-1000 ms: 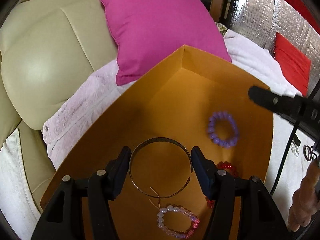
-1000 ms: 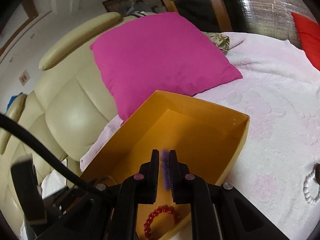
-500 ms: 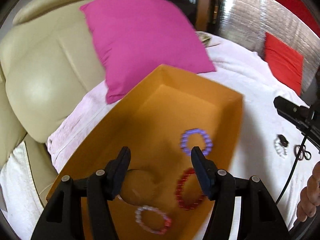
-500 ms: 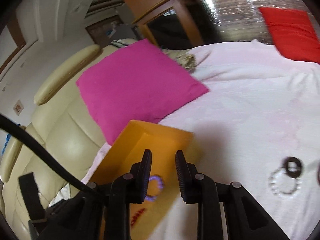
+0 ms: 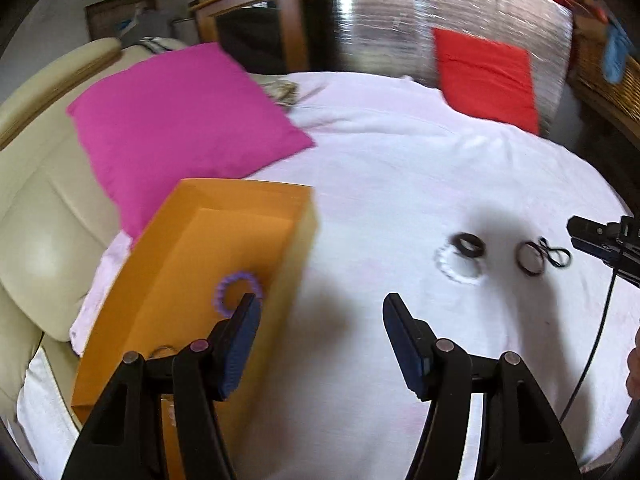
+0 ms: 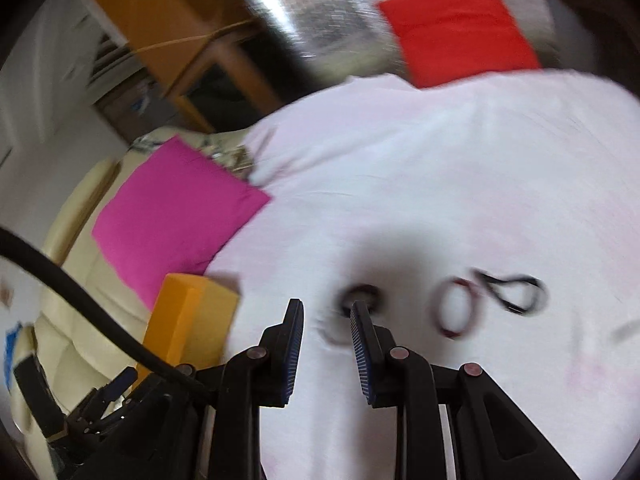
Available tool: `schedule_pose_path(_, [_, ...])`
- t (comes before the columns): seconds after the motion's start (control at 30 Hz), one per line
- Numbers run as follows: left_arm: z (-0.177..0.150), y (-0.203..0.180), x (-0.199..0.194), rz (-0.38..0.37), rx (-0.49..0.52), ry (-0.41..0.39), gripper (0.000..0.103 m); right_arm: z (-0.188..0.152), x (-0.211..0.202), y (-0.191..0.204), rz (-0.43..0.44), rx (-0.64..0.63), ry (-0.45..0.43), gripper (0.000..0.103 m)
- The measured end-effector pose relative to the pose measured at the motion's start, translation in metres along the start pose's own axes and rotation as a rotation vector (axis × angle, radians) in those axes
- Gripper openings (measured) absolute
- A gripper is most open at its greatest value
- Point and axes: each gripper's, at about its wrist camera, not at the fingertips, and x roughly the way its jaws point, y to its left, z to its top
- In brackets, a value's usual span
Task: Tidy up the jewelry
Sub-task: 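Move both tools back over the remaining hair ties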
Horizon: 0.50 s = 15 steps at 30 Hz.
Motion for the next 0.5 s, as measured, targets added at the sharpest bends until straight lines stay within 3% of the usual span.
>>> schedule_pose_path(0.2, [-0.001,-0.044,0.030,-0.086,0.062,0.065,0.065,-0.015,-0.033,-0.073,0.015,0.180,0.005,0.027])
schedule_pose_path(0.5, [0.014,-0.085,0.088,-0.210,0.026,0.068,0.065,-0.002,-0.030,-0.124,-0.068,0.265,-0.001,0.028])
